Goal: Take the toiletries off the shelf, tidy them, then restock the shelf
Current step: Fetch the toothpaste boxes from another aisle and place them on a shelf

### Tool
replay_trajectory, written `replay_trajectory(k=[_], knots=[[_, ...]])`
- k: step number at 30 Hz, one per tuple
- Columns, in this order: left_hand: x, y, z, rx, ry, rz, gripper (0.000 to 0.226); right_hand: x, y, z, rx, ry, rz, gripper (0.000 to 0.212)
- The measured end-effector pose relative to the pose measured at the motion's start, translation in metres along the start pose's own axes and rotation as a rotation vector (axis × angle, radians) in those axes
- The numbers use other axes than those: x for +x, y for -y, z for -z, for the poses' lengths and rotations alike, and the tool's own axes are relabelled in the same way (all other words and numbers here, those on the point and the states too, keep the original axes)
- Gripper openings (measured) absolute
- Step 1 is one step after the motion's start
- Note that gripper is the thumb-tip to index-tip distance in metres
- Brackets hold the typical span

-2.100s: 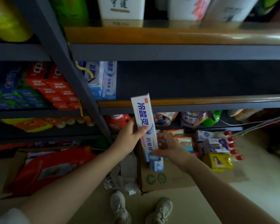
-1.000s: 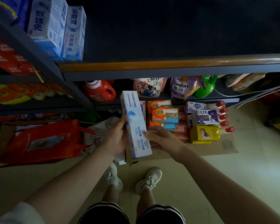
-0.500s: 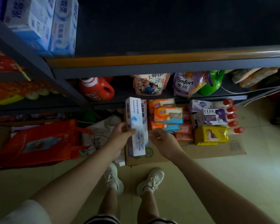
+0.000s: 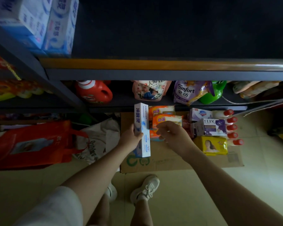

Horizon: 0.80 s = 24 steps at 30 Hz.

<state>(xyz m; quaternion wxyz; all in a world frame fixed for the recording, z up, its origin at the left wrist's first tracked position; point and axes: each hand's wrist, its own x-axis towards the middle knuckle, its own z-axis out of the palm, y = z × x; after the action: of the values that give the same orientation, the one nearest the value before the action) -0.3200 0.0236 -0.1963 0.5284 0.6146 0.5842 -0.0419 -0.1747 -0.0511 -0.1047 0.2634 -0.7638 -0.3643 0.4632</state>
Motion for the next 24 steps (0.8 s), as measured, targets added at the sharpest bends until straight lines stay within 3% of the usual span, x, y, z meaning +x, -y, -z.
replay_trajectory(k=[2, 7, 10, 14, 18, 24], knots=[[-0.004, -0.003, 0.019, 0.078, -0.008, -0.015, 0.063, 0.0, 0.022, 0.001, 0.005, -0.003, 0.059, 0.015], [-0.042, -0.024, 0.098, 0.098, -0.089, -0.295, 0.043, 0.005, 0.098, -0.012, 0.027, -0.016, 0.261, 0.023], [-0.079, -0.036, 0.161, 0.192, -0.279, -0.547, 0.037, 0.007, 0.15, -0.03, -0.03, -0.051, 0.465, 0.016], [-0.121, -0.046, 0.246, 0.551, -0.66, -0.885, 0.037, 0.021, 0.215, -0.061, -0.228, -0.17, 0.725, 0.026], [-0.129, -0.038, 0.302, 1.033, -0.865, -0.863, 0.047, 0.046, 0.25, -0.092, -0.663, -0.131, 0.74, 0.047], [-0.104, -0.017, 0.314, 1.227, -0.861, -0.852, 0.061, 0.074, 0.247, -0.109, -1.01, -0.105, 0.642, 0.057]])
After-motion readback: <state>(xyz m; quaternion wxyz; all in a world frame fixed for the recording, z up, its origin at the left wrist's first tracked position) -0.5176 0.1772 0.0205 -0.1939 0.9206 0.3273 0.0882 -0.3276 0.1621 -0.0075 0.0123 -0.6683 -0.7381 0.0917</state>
